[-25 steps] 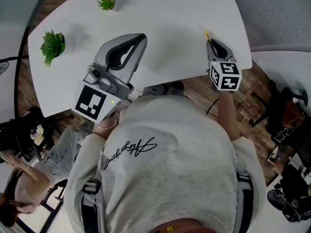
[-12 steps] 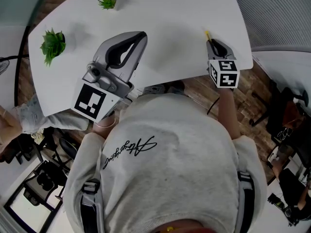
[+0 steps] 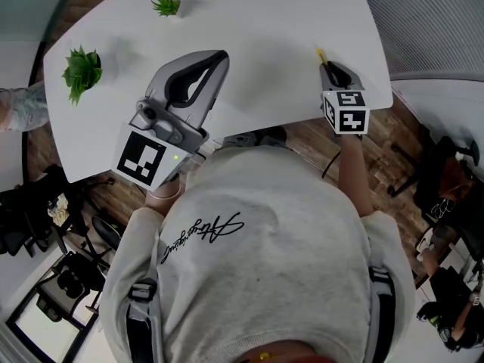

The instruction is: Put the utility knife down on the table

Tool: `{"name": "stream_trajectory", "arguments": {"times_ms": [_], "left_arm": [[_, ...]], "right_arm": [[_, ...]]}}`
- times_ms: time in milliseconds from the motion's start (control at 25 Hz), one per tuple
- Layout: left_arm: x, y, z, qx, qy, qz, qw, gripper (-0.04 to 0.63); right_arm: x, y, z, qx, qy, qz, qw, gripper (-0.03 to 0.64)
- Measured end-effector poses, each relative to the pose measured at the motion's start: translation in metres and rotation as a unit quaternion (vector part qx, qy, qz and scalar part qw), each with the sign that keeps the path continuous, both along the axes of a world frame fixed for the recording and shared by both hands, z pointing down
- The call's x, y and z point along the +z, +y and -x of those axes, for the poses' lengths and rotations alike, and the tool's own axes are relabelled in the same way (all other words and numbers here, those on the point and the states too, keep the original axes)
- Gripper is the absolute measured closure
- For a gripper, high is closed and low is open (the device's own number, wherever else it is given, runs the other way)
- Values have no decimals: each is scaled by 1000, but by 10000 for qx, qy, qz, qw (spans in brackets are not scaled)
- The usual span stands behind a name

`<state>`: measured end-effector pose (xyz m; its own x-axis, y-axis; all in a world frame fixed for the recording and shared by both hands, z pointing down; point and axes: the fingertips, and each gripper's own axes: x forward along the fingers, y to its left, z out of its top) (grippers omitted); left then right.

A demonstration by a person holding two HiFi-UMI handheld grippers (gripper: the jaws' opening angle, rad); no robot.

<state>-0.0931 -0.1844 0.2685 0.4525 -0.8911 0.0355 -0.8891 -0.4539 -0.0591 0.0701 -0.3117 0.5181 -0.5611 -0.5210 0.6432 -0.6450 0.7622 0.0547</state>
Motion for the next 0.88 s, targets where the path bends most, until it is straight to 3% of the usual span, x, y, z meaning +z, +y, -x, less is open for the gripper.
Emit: {"name": "stream_trajectory", "arguments": {"times_ms": [880], "left_arm": [[0,2,0,63,38,-34,10000,606]], "right_arm": [[8,-1,0,13,215,307,9993,561]]}}
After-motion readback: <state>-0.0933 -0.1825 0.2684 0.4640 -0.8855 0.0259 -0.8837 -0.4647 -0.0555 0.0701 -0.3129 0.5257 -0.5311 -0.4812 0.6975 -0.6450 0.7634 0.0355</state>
